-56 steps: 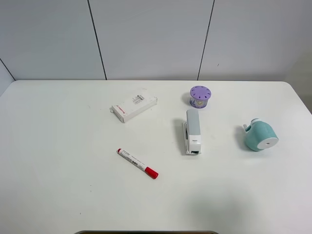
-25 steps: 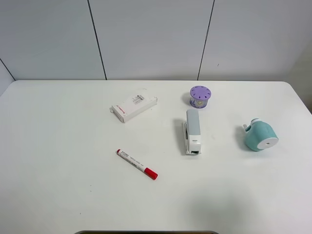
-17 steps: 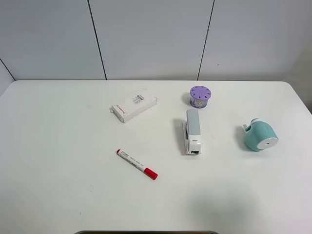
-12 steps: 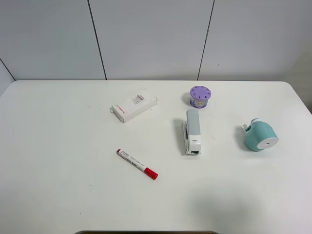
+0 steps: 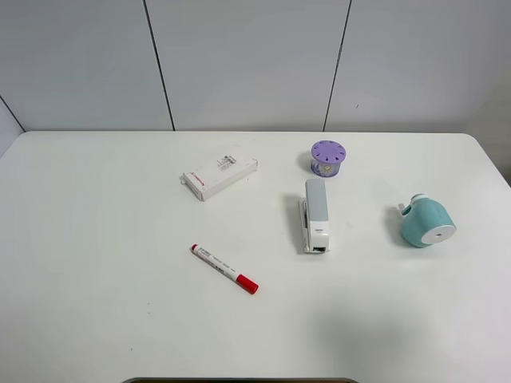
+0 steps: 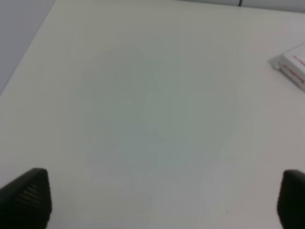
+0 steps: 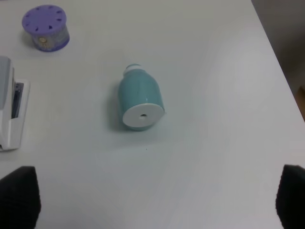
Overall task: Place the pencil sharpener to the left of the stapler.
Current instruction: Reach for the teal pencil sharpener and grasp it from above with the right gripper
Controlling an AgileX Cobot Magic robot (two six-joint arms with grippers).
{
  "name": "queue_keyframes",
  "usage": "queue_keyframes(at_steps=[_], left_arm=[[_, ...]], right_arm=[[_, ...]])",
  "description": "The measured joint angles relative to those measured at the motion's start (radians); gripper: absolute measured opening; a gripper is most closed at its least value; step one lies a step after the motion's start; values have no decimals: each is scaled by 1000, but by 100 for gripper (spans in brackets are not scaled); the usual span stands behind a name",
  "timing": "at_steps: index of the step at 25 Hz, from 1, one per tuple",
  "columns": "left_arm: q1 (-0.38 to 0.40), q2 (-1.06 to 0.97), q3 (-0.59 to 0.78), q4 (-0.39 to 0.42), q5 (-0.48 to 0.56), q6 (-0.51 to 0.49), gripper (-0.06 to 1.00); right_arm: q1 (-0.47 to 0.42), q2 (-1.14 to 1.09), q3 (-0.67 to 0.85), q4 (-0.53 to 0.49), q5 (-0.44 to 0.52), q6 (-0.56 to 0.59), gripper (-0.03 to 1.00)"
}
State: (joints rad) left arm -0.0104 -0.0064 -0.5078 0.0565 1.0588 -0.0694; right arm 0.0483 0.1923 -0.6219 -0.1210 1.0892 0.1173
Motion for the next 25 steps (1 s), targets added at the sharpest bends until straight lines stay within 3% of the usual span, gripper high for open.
queue_keyframes(at_steps=[5,25], left_arm=[[0,0,0,0,0,0,95],[0,0,0,0,0,0,95]], right_arm=[[0,152,-68,-22,1,44,99],[-25,746,-346,-42,57,29,98]])
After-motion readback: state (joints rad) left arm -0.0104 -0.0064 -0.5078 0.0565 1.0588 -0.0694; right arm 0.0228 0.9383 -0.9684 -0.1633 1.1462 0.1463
